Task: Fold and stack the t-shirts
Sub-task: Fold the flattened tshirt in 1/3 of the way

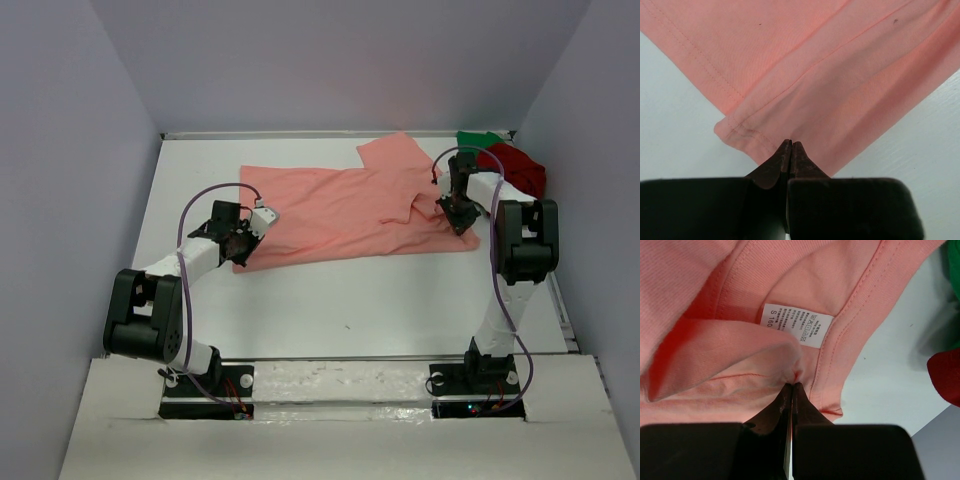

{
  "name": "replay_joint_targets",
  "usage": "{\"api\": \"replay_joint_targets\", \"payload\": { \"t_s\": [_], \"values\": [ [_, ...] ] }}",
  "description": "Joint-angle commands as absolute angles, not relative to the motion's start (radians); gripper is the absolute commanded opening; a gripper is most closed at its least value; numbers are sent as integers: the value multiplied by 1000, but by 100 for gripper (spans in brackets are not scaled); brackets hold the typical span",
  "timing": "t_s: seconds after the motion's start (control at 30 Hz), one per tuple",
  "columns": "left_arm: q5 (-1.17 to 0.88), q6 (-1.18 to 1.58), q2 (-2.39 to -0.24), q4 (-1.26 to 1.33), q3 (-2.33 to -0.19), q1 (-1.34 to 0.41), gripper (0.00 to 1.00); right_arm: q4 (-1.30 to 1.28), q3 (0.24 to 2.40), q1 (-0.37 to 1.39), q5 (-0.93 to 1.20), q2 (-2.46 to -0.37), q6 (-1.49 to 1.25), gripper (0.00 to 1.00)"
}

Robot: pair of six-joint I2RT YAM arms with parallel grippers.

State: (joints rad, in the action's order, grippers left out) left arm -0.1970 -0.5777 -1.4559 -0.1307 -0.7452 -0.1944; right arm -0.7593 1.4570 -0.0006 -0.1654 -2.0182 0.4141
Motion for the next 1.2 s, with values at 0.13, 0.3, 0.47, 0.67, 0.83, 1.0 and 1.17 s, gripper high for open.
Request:
{"api": "replay_joint_targets", "payload": {
  "t_s": [0.13, 0.3, 0.47, 0.67, 0.83, 1.0, 1.17],
  "values": [
    [-195, -569, -1451, -123, -747, -190, 6, -779, 1463, -11, -181, -1996, 417, 0],
    [-193, -569, -1443, -124, -746, -190, 6, -810, 1470, -11, -186, -1945, 422, 0],
    [-187, -569, -1443, -129, -746, -190, 6, -834, 1460, -11, -201, -1887, 433, 0],
    [-202, -565, -1485, -141, -762, -192, 0, -857, 1453, -11, -196, -1850, 434, 0],
    [-218, -560, -1511, -146, -785, -192, 0, -868, 1451, -11, -192, -1847, 433, 0],
    [-190, -551, -1555, -144, -804, -193, 0, -874, 1451, -11, -189, -1845, 433, 0],
    [-149, -537, -1604, -156, -824, -198, 0, -896, 1454, -11, -190, -1827, 439, 0]
  ]
}}
